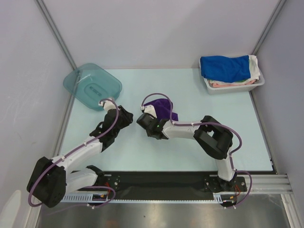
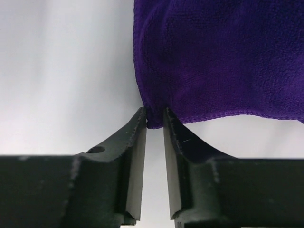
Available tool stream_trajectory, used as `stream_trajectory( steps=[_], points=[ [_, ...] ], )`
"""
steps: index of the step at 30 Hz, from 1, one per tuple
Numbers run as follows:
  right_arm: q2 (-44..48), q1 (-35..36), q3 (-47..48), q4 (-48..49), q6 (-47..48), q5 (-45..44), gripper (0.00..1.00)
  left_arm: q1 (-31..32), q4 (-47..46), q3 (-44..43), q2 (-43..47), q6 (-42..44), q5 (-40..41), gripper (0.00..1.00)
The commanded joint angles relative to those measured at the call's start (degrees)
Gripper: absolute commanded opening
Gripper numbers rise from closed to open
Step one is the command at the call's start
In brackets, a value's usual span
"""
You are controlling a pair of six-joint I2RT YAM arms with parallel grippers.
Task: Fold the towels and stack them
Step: Flatten out the crumpled towel
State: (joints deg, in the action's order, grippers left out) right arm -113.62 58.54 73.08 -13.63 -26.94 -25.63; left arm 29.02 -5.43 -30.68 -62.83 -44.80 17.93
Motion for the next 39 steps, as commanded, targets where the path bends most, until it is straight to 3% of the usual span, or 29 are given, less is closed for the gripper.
stream_trajectory(
  steps=[1, 5, 11, 20, 28, 39],
  points=[
    [-1.0, 0.4, 1.5, -0.1, -0.5, -1.9, 0.24, -0.7, -2.5, 0.6, -0.4, 0.1, -1.1, 0.40],
    [-0.3, 0.4, 1.4, -1.1, -0.6, -2.8, 0.14, -1.0, -2.7, 0.7, -0.7, 0.4, -1.7, 0.40],
    [6.8, -0.5, -1.1, -2.9, -0.1, -4.6, 0.08, -1.2, -4.6, 0.4, -2.5, 1.7, -4.6, 0.45],
    [26.4, -4.7, -7.0, -7.4, 0.9, -8.5, 0.04, -1.1, -8.2, -6.4, -12.4, 3.8, -15.0, 0.47],
    [39.8, -12.9, -11.0, -10.9, 2.9, -8.4, 0.04, 1.0, -12.8, -10.0, -20.7, 1.9, -17.5, 0.48],
    [46.0, -29.6, -12.3, -9.9, 5.0, 1.2, 0.05, 4.5, -13.3, -17.8, -30.8, 2.8, -21.0, 0.46]
  ],
)
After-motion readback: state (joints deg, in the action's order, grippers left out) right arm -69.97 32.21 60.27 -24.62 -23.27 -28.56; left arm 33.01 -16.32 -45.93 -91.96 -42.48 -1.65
